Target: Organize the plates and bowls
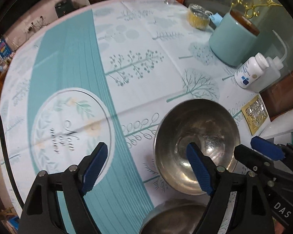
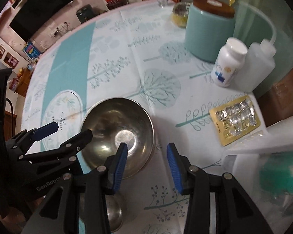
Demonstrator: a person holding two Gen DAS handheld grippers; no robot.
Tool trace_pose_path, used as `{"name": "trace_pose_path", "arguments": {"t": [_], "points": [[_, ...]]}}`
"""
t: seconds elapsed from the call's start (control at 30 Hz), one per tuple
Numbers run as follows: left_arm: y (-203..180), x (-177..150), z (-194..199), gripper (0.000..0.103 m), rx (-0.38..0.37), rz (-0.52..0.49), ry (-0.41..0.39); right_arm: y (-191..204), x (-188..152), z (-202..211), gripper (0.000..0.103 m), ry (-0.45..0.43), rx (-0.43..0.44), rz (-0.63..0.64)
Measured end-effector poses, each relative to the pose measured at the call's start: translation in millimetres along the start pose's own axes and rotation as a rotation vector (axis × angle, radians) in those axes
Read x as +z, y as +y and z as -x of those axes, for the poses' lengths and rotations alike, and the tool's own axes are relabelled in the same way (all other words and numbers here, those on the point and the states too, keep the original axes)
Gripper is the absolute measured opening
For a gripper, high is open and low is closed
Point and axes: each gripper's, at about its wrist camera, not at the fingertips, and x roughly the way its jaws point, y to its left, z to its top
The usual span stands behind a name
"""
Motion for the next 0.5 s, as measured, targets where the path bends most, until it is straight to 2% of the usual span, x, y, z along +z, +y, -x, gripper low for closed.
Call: {"name": "trace_pose_path", "arguments": {"t": [0.07,0.13,0.2,0.23,0.27,0.3,0.33,0.37,0.5], "points": [[1.0,0.0,-8.4,0.075,-0.018,0.006,0.015,-1.7,0.6,-9.0,0.042,0.019,0.001,-0.007],[1.4,-1.1,-15.9,0.063,-0.046,0.011,0.037,-2.6,1.0,-15.9,0.042,0.031,-0.008,-0.010],[1.9,-0.9,-21.4,0.041,-0.067,0.014,0.059,-2.1,1.4,-20.4,0.042,0.039,-0.014,-0.008],[2.3,-1.7,-24.9,0.033,-0.079,0.015,0.072,-2.2,0.9,-23.0,0.039,0.044,-0.014,-0.009],[2.2,-2.1,-26.8,0.018,-0.083,0.013,0.078,-2.1,0.8,-24.9,0.033,0.051,-0.015,-0.009],[2.3,-3.2,-28.3,0.012,-0.084,0.011,0.082,-2.2,0.4,-27.8,0.029,0.062,-0.014,-0.009],[2.3,-4.7,-28.6,0.012,-0.090,0.009,0.076,-2.1,0.2,-30.0,0.019,0.071,-0.013,-0.009],[2.1,-5.3,-27.7,0.010,-0.091,0.006,0.069,-1.9,-0.1,-33.2,0.013,0.083,-0.012,-0.008],[-0.8,-7.6,-21.9,0.007,-0.080,-0.008,0.051,-0.5,-1.8,-32.7,0.013,0.072,-0.005,-0.005]]}}
